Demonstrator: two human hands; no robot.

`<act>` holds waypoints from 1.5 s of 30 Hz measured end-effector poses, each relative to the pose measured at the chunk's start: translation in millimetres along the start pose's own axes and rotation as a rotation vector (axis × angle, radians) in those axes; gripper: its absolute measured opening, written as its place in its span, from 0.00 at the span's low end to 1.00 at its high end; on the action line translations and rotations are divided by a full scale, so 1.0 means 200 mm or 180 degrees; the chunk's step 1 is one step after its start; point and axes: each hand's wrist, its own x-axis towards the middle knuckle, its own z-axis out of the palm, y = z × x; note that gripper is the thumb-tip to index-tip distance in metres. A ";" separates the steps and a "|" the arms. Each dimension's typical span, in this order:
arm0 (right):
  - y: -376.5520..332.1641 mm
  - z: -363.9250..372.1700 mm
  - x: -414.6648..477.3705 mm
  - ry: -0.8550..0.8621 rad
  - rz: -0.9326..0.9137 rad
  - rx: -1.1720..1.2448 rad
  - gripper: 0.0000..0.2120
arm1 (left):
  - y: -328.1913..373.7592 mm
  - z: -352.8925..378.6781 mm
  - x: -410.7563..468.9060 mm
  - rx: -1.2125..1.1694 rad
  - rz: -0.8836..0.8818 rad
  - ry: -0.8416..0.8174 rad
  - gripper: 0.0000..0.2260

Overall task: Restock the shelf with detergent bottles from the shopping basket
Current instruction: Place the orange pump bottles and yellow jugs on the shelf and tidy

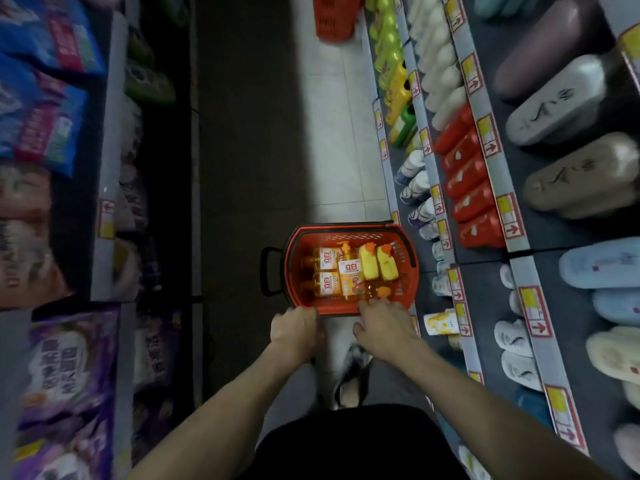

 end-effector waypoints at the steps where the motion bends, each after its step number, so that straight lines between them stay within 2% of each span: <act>1: 0.03 -0.01 0.06 -0.0036 -0.0005 -0.0016 0.21 | 0.01 0.00 0.07 0.0113 -0.0009 -0.0039 0.15; 7: 0.22 0.05 0.46 -0.0376 -0.0084 -0.0038 0.25 | 0.04 0.05 0.48 0.0418 -0.0158 -0.0262 0.16; 13: 0.44 0.27 0.94 -0.0795 -0.0095 0.0174 0.22 | 0.11 0.20 0.96 -0.0128 -0.0488 -0.0400 0.13; 20: 0.66 0.60 1.45 -0.1147 0.0095 0.0478 0.21 | 0.15 0.58 1.55 -0.0477 -0.0823 -0.0638 0.13; 23: 0.71 0.79 1.64 -0.1404 0.0240 0.0809 0.21 | 0.14 0.73 1.77 -0.0913 -0.1011 -0.0750 0.11; 27: 0.74 0.98 1.83 -0.1466 0.0699 0.1822 0.12 | 0.16 0.92 2.00 -0.1953 -0.1302 -0.0690 0.11; 30: 0.76 1.09 1.92 -0.1392 0.1028 0.2399 0.06 | 0.16 1.02 2.14 -0.2539 -0.1677 -0.0459 0.21; 33: 0.74 1.21 1.99 -0.1326 0.1419 0.2867 0.12 | 0.18 1.11 2.24 -0.3098 -0.1938 -0.0252 0.23; 36: 0.71 1.30 2.02 -0.1318 0.1642 0.3213 0.20 | 0.21 1.14 2.29 -0.3551 -0.2122 -0.0308 0.19; 40: 0.69 1.34 2.05 -0.1218 0.1728 0.3563 0.31 | 0.24 1.19 2.31 -0.4143 -0.2104 -0.0401 0.14; 43: 0.69 1.43 2.07 -0.1114 0.1832 0.3729 0.39 | 0.23 1.26 2.33 -0.4571 -0.1985 -0.0456 0.23; 45: 0.69 1.42 2.06 -0.1004 0.1850 0.3802 0.38 | 0.17 1.40 2.39 -0.4474 -0.1878 -0.0435 0.27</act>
